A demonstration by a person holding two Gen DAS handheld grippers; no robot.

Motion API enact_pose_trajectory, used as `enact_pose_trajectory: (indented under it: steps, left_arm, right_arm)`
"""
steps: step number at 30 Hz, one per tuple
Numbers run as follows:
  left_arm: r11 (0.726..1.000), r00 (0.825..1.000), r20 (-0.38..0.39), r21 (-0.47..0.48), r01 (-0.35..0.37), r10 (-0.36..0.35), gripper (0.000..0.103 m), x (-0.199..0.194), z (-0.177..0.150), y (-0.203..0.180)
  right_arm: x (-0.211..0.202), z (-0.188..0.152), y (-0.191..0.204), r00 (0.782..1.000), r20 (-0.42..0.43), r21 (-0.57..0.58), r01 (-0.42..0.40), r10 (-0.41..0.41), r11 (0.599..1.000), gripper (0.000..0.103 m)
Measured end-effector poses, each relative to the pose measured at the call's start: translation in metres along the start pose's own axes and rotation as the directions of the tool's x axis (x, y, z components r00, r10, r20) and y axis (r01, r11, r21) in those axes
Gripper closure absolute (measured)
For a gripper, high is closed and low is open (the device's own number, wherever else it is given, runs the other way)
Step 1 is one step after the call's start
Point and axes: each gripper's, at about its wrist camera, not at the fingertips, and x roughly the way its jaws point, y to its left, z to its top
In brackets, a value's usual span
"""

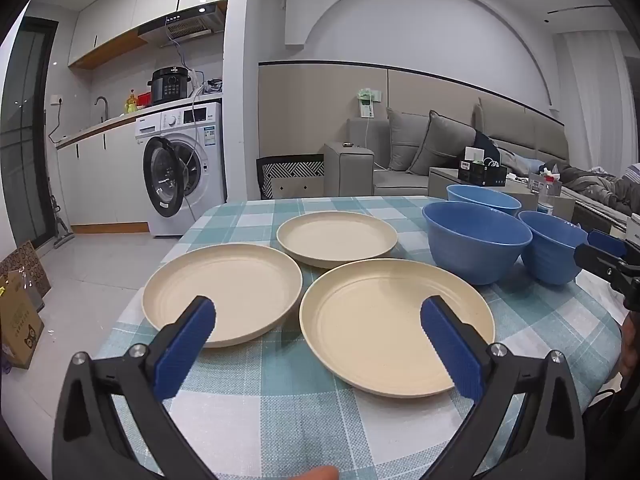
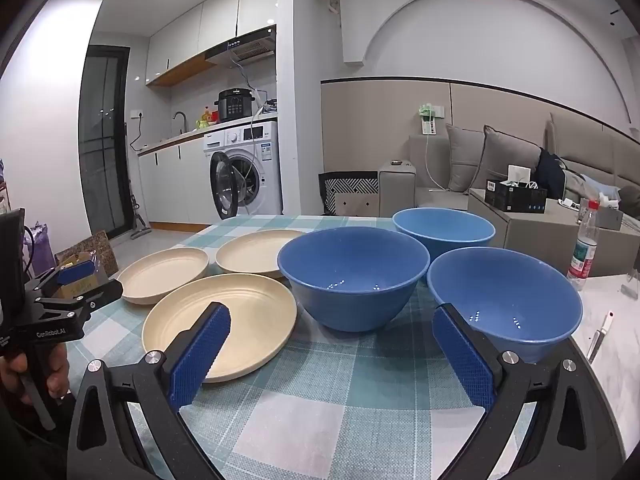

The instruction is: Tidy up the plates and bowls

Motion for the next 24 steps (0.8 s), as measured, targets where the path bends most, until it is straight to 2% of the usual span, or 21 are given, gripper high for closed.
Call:
enact_pose_trajectory:
  steps: [5, 24]
  left_arm:
    - [1.000, 1.000, -0.008, -0.006, 0.002, -0.002, 0.000, -0.0001, -0.0001, 0.0002]
    - [1.000, 1.000, -0.018, 0.003, 0.006, -0.006, 0.000, 0.0056, -0.0033, -0.0015]
  right_arm:
    - [-0.0010, -0.0004, 0.0003, 1.000, 0.030, 0.002, 0.000, 0.000, 1.000, 0.000]
    - [-0.0050, 0.0046, 0.0010, 0.999, 0.039, 0.001, -0.001, 0.001, 1.000, 0.000]
